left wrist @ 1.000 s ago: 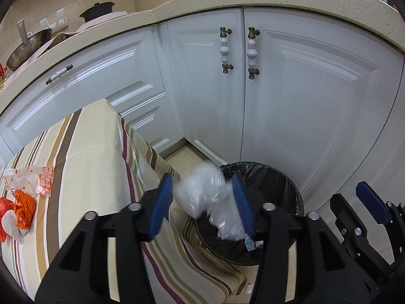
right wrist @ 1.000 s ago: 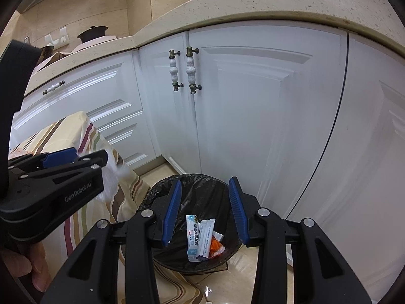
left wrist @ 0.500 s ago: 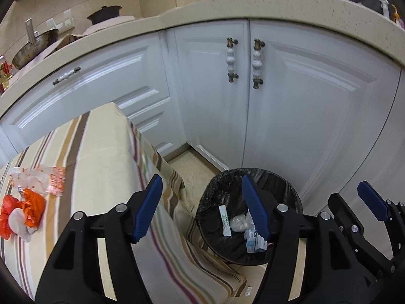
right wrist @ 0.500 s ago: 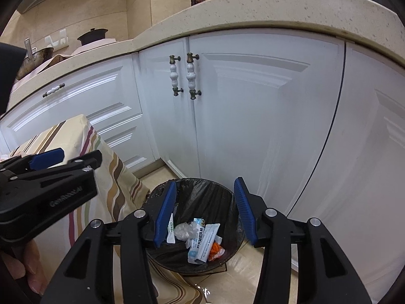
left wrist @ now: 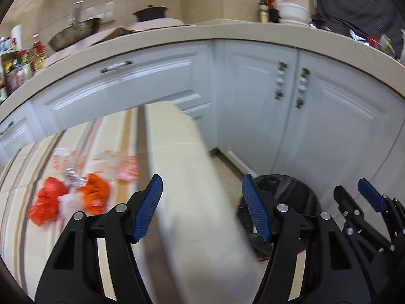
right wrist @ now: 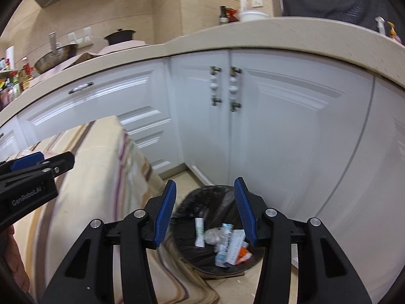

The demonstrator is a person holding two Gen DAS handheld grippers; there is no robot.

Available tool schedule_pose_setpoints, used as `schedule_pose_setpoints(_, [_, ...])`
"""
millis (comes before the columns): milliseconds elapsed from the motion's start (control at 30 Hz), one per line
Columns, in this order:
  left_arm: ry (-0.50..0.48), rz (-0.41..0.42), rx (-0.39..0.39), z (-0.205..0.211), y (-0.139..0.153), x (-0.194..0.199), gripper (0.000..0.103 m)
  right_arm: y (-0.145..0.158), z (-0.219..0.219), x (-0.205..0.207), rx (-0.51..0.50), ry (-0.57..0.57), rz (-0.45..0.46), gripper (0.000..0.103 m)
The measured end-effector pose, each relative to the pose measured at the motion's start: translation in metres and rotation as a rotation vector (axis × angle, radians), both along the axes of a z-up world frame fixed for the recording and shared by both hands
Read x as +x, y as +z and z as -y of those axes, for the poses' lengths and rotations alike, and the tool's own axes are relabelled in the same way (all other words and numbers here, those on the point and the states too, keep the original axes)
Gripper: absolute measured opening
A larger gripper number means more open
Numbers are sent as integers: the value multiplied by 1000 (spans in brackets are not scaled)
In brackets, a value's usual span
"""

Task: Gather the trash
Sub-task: 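Move both open tools back over the table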

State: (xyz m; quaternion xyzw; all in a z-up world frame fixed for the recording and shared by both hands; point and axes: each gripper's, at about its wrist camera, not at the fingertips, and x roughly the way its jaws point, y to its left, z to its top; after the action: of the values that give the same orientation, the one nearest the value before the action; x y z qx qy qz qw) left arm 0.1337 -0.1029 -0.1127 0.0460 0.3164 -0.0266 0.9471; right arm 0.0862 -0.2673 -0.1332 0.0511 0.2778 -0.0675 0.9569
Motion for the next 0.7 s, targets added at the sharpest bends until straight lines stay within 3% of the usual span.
schedule_pose_setpoints(700, [412, -13, -31, -220, -6, -45, 64, 24, -162, 12, -70, 285, 13, 48])
